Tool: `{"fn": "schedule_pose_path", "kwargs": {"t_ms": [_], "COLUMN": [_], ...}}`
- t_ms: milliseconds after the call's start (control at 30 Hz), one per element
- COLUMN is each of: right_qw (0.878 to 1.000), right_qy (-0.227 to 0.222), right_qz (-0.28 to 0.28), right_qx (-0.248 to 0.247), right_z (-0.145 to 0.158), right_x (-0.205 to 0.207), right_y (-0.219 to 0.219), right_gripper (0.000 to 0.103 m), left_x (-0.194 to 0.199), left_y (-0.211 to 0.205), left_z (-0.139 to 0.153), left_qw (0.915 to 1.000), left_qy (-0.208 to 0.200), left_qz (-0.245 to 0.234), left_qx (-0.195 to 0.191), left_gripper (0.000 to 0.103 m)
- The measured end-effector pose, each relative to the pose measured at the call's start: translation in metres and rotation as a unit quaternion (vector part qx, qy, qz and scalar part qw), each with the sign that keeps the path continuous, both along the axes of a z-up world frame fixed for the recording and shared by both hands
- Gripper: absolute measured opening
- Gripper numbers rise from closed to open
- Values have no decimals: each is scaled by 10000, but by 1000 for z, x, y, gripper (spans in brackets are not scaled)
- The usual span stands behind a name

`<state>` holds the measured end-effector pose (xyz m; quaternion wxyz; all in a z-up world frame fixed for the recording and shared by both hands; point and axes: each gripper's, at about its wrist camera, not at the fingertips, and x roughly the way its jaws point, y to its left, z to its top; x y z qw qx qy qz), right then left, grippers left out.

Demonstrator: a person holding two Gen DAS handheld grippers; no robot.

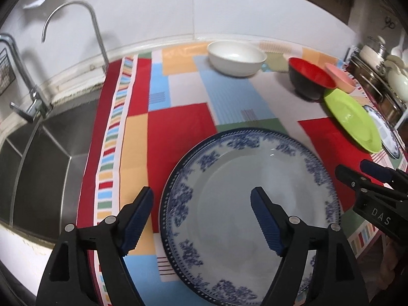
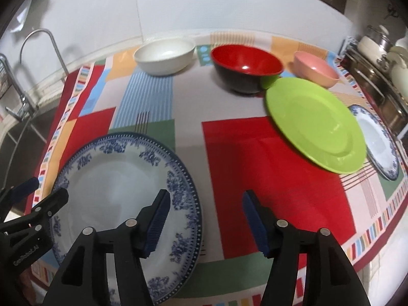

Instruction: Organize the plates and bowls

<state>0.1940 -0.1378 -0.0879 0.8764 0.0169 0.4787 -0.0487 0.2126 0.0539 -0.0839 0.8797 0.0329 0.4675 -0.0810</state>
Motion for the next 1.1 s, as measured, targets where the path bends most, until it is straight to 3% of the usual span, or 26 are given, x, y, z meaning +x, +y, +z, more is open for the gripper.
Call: {"fn": "schedule_pose_path", "kwargs": {"t_ms": [433,800,1100], "right_qw": [9983,9954,9953], "right_qy": [-349,-528,-591], "right_qz": [-450,-763,-685], "right_qx": [-111,-217,-357], "right_z": [21,36,44], "right_x": [-22,-25,-16], "right_y": [-34,-85,-131], "right_gripper": [63,63,63], "left_x": [-3,3,14], "left_y": [-40,-93,-137], "left_z": [25,45,51], "left_qw": [9979,9957,9956], "left_qy": [-327,-549,-596], "left_qz": [-536,-676,-627], "left_qx": [-169,-315,-356], "left_gripper": [79,79,79]}}
